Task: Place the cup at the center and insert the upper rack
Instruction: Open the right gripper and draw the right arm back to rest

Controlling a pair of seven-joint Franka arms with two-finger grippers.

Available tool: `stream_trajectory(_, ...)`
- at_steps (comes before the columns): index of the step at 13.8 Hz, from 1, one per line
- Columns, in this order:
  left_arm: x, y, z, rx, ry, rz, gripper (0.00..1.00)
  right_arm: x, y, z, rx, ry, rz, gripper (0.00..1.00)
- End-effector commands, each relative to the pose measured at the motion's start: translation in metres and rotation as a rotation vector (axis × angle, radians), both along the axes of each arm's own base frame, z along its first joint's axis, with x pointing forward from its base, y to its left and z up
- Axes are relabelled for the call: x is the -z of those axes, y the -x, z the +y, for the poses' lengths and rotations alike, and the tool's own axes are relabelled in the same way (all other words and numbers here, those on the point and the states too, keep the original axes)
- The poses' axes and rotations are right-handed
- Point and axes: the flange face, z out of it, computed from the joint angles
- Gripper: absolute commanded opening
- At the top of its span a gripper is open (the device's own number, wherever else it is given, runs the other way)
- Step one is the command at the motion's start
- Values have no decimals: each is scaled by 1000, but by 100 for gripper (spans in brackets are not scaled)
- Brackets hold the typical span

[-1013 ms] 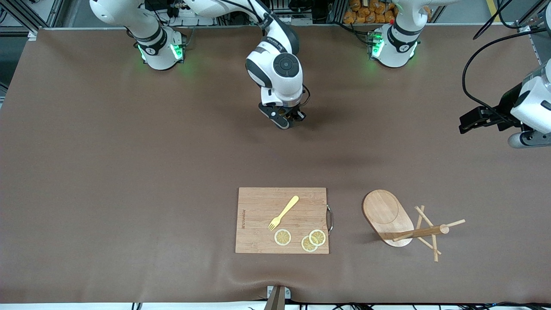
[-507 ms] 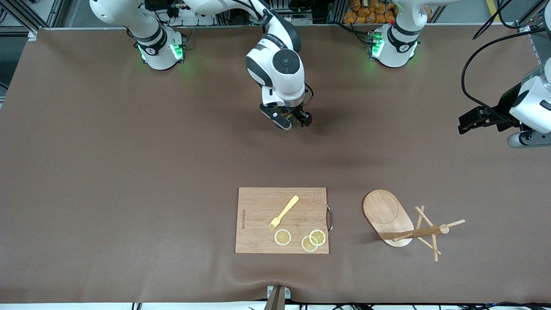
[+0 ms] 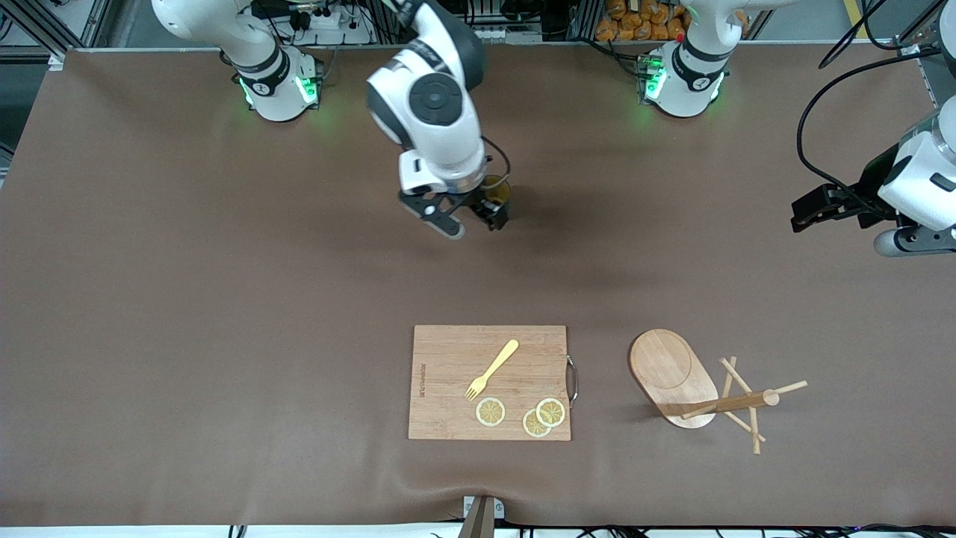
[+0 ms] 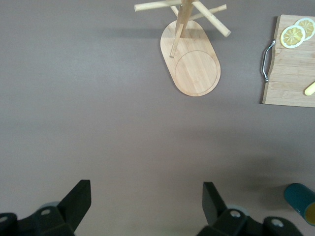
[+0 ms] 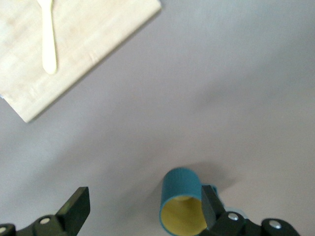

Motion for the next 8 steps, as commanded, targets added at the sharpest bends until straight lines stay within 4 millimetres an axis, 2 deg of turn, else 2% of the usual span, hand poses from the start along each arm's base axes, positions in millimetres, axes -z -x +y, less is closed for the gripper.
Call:
stream_trajectory(1,-8,3,-2,11,5,-18,100,-36,-18,-45,-88,-3,-20,100)
stream_trajectory(5,-10,4,3,2,0,-21,100,-83,-40,-104,-192,-14,-44,100)
stream_trajectory(8,-14,5,14,-15,-4,-25,100,-118,-56,-161,-277,-15,-70,100)
